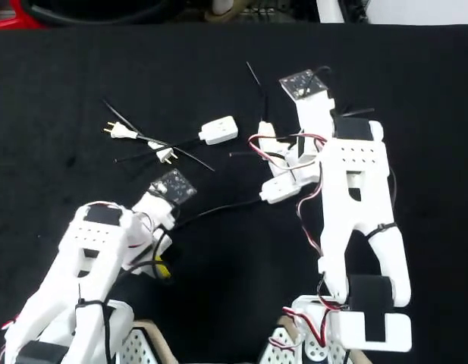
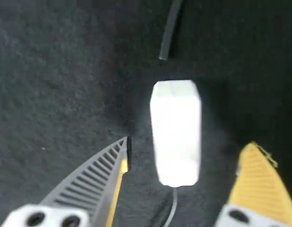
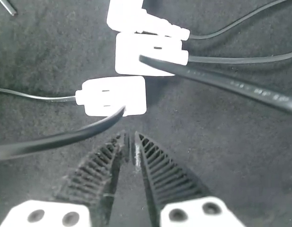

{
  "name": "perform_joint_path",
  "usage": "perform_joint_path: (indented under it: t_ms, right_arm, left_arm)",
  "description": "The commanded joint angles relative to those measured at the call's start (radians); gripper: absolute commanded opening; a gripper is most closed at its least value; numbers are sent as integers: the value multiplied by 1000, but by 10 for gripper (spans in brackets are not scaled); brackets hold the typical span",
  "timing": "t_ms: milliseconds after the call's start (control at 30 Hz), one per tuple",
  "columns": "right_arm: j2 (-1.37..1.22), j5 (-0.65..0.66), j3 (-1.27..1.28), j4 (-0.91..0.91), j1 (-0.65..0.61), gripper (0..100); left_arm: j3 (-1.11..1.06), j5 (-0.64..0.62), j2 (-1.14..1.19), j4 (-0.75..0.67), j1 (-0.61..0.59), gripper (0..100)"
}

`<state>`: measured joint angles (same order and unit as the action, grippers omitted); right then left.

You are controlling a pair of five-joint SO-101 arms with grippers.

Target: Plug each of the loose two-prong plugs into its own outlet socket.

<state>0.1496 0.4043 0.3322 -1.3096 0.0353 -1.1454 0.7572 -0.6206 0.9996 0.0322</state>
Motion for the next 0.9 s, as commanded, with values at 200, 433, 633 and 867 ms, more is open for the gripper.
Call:
perform_joint_path:
  t_ms: [200, 433, 633, 867]
  right_arm:
    - [2, -5, -4, 6, -11, 13]
    - [12, -6, -4, -2, -12, 13]
    - [130, 2, 31, -29, -120, 12]
    - [503, 71, 223, 41, -497, 12]
  left_arm:
    - [96, 38, -14, -265, -213, 375]
    - [113, 38, -31, -253, -222, 375]
    - [255, 29, -190, 133, -229, 375]
    - [131, -17, -562, 236, -303, 375]
